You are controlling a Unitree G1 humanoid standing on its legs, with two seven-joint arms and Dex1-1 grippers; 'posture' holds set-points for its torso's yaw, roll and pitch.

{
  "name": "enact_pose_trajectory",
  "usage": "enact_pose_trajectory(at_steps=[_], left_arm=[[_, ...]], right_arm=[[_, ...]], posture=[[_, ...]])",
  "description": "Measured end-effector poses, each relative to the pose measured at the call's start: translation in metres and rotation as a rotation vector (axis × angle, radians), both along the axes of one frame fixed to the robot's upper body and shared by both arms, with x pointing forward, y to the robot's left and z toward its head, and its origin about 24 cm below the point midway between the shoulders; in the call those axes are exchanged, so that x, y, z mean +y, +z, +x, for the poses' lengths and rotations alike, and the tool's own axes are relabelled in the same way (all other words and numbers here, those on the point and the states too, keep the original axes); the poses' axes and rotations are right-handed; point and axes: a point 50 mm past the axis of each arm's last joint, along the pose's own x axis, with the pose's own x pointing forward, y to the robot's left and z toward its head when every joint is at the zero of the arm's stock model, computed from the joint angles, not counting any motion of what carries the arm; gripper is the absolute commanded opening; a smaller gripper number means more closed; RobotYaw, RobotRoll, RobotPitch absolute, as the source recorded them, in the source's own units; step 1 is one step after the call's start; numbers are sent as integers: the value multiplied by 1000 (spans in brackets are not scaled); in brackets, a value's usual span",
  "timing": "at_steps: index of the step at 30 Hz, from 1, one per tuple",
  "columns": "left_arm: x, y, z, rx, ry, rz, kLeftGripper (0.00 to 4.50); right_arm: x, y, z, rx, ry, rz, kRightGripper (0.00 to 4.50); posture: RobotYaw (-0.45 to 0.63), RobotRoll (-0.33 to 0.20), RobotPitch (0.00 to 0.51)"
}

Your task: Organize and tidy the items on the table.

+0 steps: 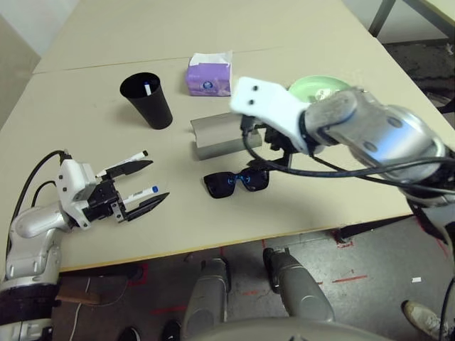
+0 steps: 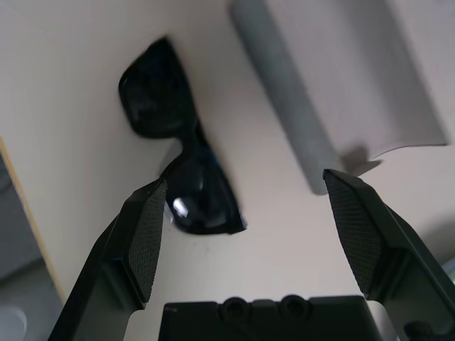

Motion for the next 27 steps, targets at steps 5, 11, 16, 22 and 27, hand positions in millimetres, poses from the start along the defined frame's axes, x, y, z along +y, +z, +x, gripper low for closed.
enact_pose_trajectory(at_steps=[5,11,16,22,27], left_arm=[[-1,3,4,-20,4,0,4500],[-3,3,9,-25,2,-6,4500],[-3,3,9,-25,6,-7,4500],[-3,3,9,-24,7,-7,4500],[-3,3,9,-23,8,-6,4500]], right_arm=[[17,-7,2,26,19,-40,4475],[37,-18,2,35,36,-42,4475],[46,-24,5,41,36,-26,4475],[46,-47,13,48,18,-40,4475],[41,-70,20,50,-6,-53,4475]], posture=[[-149,0,184],[-144,0,187],[-136,0,188],[-130,0,187],[-128,0,189]])
